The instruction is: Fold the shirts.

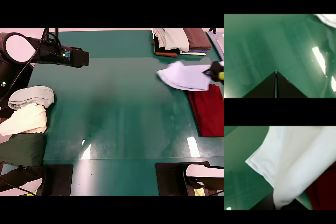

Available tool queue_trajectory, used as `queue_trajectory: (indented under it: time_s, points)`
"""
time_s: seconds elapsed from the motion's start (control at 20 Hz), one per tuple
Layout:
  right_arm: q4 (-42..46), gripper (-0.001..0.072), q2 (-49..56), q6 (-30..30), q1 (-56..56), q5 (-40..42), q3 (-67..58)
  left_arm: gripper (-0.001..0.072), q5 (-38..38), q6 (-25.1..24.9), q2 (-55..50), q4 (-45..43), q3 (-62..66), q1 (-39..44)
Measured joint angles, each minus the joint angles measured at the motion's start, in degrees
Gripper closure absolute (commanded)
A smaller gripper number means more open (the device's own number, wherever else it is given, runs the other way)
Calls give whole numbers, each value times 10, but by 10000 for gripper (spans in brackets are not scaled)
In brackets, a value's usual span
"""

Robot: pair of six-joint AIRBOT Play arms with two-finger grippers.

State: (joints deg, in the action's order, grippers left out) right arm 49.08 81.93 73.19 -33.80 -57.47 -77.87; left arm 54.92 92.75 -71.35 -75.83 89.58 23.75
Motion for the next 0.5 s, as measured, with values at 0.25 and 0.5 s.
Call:
queue_trajectory:
  time_s: [0.25,0.5]
  points:
    - [0,694,4,1,-53,-8,-66,684,-3,3,0,2,0,2]
    - [3,694,4,12,-64,-33,-144,684,-3,4,0,2,0,2]
